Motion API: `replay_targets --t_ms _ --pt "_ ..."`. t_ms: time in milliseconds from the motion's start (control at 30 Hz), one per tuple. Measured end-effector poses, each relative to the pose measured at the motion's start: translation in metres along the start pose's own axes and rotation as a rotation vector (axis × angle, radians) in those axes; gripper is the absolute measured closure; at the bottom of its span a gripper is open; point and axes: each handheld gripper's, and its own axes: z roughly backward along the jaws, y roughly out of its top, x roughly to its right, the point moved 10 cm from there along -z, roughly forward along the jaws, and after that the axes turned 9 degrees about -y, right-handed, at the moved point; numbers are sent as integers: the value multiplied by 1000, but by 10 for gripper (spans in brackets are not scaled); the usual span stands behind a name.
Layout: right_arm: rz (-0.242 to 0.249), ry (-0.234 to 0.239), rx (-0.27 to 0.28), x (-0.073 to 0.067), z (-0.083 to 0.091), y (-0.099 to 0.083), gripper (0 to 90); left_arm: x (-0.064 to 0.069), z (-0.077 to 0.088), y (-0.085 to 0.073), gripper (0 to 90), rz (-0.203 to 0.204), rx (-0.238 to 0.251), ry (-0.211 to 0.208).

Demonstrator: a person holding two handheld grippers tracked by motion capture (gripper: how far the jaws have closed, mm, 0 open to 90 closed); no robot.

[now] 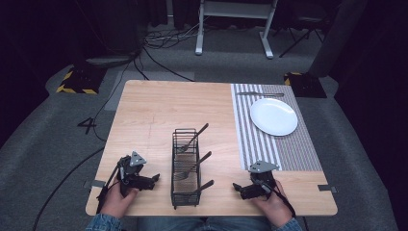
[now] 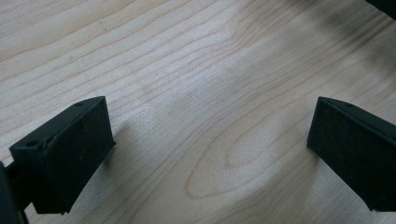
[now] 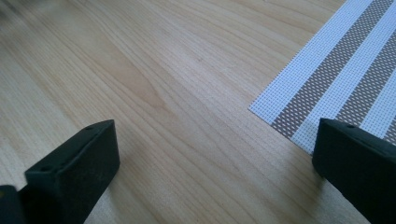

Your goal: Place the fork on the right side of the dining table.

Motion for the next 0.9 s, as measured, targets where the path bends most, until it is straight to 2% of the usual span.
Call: replay_targets --t_ms 33,67,100,133,200,267,367,400,567,700,767,800,900 --pt "0 0 0 0 0 0 10 0 0 0 2 0 0 0" --pt "-5 -6 -5 0 2 0 70 0 0 0 3 0 0 0" --pt "-5 -6 -5 0 2 0 70 0 0 0 3 0 0 0" --pt "-3 0 5 -2 5 1 179 0 0 0 2 -1 0 0" --pt "1 5 6 -3 6 2 211 0 0 0 3 -1 0 0" --pt "29 24 5 -8 10 2 311 0 0 0 3 0 -1 -4" --pt "41 26 3 -9 11 2 342 0 0 0 2 -2 -4 -4" --pt "51 30 -6 -11 14 2 393 0 0 0 2 -2 -3 -5" --pt "65 39 -23 -14 18 3 440 0 0 0 2 -2 -4 -4" --pt "70 49 -10 -18 26 10 446 0 0 0 2 -2 -4 -4" --pt "67 63 -6 -20 31 13 458 0 0 0 2 -2 -4 -4" --pt "75 84 -5 -24 39 18 475 0 0 0 3 -2 -4 -4" --pt "86 98 8 -28 47 24 515 0 0 0 2 -2 -4 -4"
